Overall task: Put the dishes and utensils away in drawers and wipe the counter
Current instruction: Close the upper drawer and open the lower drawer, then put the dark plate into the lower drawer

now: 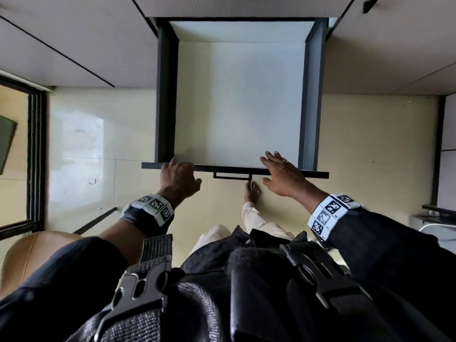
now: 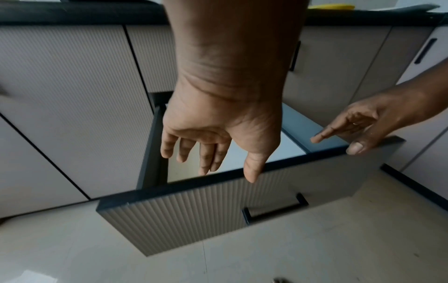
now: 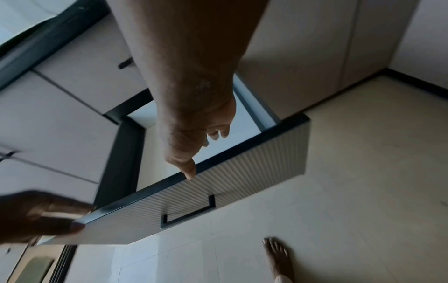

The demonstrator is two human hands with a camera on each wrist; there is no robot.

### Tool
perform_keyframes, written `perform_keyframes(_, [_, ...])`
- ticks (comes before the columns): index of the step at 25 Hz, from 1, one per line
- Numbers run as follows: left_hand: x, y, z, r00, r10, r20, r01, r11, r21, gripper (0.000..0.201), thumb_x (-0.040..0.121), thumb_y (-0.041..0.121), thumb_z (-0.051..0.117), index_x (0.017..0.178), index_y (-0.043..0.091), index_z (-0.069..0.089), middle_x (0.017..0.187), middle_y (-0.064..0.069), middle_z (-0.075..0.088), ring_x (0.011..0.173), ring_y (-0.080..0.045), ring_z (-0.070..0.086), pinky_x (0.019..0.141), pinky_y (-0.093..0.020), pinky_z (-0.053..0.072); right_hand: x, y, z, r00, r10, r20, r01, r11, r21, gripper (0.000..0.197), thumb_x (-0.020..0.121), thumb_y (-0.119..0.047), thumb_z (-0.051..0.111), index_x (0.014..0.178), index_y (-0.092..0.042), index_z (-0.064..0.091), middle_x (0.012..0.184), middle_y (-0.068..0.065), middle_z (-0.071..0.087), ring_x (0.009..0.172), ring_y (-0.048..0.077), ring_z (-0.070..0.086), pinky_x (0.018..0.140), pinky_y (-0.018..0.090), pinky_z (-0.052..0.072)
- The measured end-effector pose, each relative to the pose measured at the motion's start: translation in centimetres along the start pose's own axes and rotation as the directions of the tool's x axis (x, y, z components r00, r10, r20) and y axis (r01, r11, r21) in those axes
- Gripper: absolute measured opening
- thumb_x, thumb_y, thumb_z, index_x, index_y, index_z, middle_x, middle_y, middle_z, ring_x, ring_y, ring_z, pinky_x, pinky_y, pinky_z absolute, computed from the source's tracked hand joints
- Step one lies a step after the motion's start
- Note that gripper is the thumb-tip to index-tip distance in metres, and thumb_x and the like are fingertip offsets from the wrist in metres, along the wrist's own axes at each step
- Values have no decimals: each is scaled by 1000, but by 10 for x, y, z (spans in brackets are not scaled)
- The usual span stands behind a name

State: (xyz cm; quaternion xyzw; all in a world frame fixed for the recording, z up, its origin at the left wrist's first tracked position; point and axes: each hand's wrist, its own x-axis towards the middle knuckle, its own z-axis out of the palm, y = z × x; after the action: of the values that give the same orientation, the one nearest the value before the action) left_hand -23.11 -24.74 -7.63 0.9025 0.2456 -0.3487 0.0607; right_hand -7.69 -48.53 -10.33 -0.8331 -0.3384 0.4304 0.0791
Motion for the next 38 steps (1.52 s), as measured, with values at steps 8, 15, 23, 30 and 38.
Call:
perform_keyframes(8, [12,-98,-144,882,-43,-469,-130,935,-329,39,87,40,64,122,22,62,128,0,62,122,-24,52,95,-38,43,70,-169,-158,884,-308,-353,280,951,-128,47,93,-23,60,138,-13,50,152,3,39,144,21,29,111,30,28])
perform_keyframes(15, [80,-277,-277,692,-104,-714,-276,876,-396,36,85,36,68,116,19,63,121,-6,65,113,-31,57,94,-43,46,141,-353,-297,624,-487,-611,402,871,-282,35,83,-21,67,116,-11,63,130,5,55,118,25,54,99,34,44])
perform_keyframes(23, [107,-397,-316,699,17,-715,-340,888,-310,48,86,40,67,128,20,56,131,-2,56,122,-24,51,100,-41,44,265,-449,-340,867,-206,-454,-14,900,-436,94,87,-43,65,155,-8,9,163,10,10,150,29,9,120,46,13])
perform_keyframes(30, [111,-409,-287,780,-38,-625,-404,732,-549,42,89,40,67,124,17,60,126,3,58,115,-14,50,99,-31,41,263,-433,-290,603,-516,-608,-22,752,-659,16,73,-5,59,84,-16,57,81,5,57,75,29,63,69,38,50])
perform_keyframes(38, [91,-305,-280,956,79,-284,-237,-370,-899,35,99,31,49,118,4,62,104,-14,73,80,-21,73,60,-27,58,110,-351,-226,343,-693,-634,243,717,-653,21,73,8,61,76,-12,60,75,4,52,70,26,50,58,36,41])
